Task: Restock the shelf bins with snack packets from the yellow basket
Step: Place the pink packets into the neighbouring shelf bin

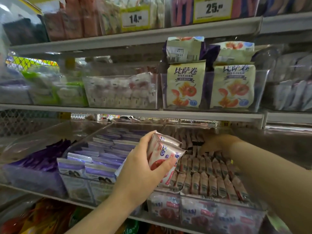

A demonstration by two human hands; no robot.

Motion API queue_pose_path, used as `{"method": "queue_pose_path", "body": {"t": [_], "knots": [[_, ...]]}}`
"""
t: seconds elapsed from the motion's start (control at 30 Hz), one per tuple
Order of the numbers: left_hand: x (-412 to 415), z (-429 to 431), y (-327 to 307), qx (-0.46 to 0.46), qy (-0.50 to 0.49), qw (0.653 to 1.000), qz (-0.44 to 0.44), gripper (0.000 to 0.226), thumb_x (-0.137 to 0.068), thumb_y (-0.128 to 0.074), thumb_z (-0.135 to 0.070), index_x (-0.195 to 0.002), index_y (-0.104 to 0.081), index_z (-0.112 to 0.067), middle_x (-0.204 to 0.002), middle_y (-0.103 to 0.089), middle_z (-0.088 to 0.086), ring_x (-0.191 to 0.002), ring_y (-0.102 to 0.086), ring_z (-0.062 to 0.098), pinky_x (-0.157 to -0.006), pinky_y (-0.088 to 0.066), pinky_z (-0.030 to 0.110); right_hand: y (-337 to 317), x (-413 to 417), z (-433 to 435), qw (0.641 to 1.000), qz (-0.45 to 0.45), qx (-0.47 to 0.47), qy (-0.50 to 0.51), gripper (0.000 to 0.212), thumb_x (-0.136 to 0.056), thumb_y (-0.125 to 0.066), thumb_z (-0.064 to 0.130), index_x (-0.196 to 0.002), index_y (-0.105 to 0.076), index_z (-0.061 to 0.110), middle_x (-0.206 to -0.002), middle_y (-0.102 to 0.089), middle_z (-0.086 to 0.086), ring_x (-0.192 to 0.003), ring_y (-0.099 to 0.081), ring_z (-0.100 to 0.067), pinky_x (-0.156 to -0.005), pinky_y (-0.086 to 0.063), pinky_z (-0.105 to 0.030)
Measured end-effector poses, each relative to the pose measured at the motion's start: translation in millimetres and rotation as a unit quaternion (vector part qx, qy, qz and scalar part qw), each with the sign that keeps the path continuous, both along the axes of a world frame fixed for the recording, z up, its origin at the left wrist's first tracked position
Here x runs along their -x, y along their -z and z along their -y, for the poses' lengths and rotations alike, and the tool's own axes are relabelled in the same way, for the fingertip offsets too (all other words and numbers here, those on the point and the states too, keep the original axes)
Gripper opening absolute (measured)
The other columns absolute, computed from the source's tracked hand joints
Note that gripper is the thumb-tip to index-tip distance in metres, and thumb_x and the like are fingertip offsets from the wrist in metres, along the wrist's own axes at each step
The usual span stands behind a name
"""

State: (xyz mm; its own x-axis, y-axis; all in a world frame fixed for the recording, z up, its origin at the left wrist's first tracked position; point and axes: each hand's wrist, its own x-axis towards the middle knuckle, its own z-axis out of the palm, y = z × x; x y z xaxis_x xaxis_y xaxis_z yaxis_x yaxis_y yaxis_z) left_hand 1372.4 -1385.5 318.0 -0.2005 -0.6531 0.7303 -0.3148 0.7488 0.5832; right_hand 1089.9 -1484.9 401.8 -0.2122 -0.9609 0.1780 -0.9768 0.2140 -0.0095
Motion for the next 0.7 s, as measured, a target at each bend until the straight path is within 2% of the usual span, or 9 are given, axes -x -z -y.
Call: {"method": "queue_pose_path", "body": {"t": [0.07,0.17,0.27,0.37,0.43,0.5,0.57,0.63,0.7], "knots": [[1,2,0,0.009,-0.001,1.0,0.008,0.088,-0.061,-0.051,-0.083,-0.139,-0.02,-0.053,-0.134,-0.047,-0.026,-0.121,-0.047,0.0,-0.1,-0.046,0.035,2,2,0,0.999,-0.012,0.028,-0.028,0.079,-0.085,-0.063,0.046,-0.15,-0.024,0.021,-0.153,-0.03,-0.007,-0.136,-0.036,-0.028,-0.111,-0.034,-0.038],[3,6,-4,0.016,0.004,0.999,0.028,0.085,-0.063,-0.052,-0.082,-0.137,-0.02,-0.055,-0.134,-0.049,-0.025,-0.12,-0.05,0.002,-0.101,-0.046,0.036,7,0,2,0.993,-0.08,0.074,-0.052,0.063,-0.091,-0.056,0.039,-0.146,-0.03,0.022,-0.15,-0.037,-0.007,-0.131,-0.042,-0.029,-0.108,-0.037,-0.037],[5,13,-13,0.04,0.008,0.996,0.08,0.082,-0.067,-0.06,-0.074,-0.136,-0.018,-0.058,-0.14,-0.042,-0.028,-0.125,-0.045,-0.001,-0.103,-0.042,0.032,-7,0,-7,0.995,-0.083,0.021,-0.056,0.07,-0.09,-0.056,0.045,-0.149,-0.024,0.026,-0.154,-0.031,-0.003,-0.136,-0.035,-0.028,-0.112,-0.032,-0.039],[17,24,-27,0.064,0.009,0.983,0.172,0.087,-0.069,-0.067,-0.067,-0.137,-0.014,-0.058,-0.145,-0.033,-0.029,-0.13,-0.037,-0.003,-0.105,-0.038,0.029,-20,5,-25,0.99,-0.109,0.028,-0.081,0.071,-0.087,-0.06,0.042,-0.147,-0.026,0.024,-0.15,-0.034,-0.009,-0.132,-0.039,-0.03,-0.11,-0.035,-0.042],[32,34,-37,0.109,-0.009,0.959,0.263,0.09,-0.072,-0.07,-0.061,-0.143,-0.016,-0.047,-0.147,-0.036,-0.02,-0.132,-0.036,0.006,-0.107,-0.035,0.033,-19,1,-40,0.986,-0.124,0.037,-0.109,0.071,-0.086,-0.061,0.041,-0.147,-0.027,0.025,-0.147,-0.038,-0.008,-0.128,-0.043,-0.03,-0.107,-0.038,-0.041],[47,44,-46,0.178,-0.053,0.916,0.355,0.09,-0.074,-0.07,-0.057,-0.147,-0.022,-0.034,-0.145,-0.041,-0.01,-0.132,-0.035,0.014,-0.11,-0.029,0.034,-15,-8,-55,0.978,-0.109,0.061,-0.169,0.065,-0.087,-0.061,0.038,-0.145,-0.033,0.029,-0.145,-0.043,-0.003,-0.126,-0.045,-0.025,-0.106,-0.04,-0.038],[58,53,-50,0.234,-0.096,0.875,0.412,0.087,-0.074,-0.069,-0.056,-0.146,-0.029,-0.029,-0.141,-0.045,-0.007,-0.132,-0.029,0.017,-0.111,-0.022,0.034,-12,-18,-71,0.968,-0.043,0.083,-0.232,0.057,-0.087,-0.063,0.034,-0.139,-0.042,0.033,-0.139,-0.048,0.006,-0.12,-0.048,-0.013,-0.1,-0.042,-0.026],[65,60,-50,0.264,-0.109,0.85,0.443,0.081,-0.073,-0.071,-0.054,-0.141,-0.036,-0.028,-0.133,-0.051,-0.007,-0.126,-0.03,0.019,-0.109,-0.026,0.035,-9,-27,-86,0.959,0.025,0.062,-0.274,0.057,-0.084,-0.065,0.027,-0.137,-0.045,0.034,-0.131,-0.052,0.013,-0.109,-0.049,-0.002,-0.085,-0.039,-0.007],[70,63,-47,0.26,-0.096,0.842,0.462,0.078,-0.073,-0.073,-0.05,-0.139,-0.04,-0.027,-0.132,-0.052,-0.007,-0.12,-0.035,0.02,-0.104,-0.032,0.034,-6,-34,-92,0.957,0.04,0.025,-0.285,0.066,-0.079,-0.066,0.025,-0.14,-0.04,0.034,-0.125,-0.052,0.014,-0.101,-0.049,-0.001,-0.075,-0.038,-0.004]]}}
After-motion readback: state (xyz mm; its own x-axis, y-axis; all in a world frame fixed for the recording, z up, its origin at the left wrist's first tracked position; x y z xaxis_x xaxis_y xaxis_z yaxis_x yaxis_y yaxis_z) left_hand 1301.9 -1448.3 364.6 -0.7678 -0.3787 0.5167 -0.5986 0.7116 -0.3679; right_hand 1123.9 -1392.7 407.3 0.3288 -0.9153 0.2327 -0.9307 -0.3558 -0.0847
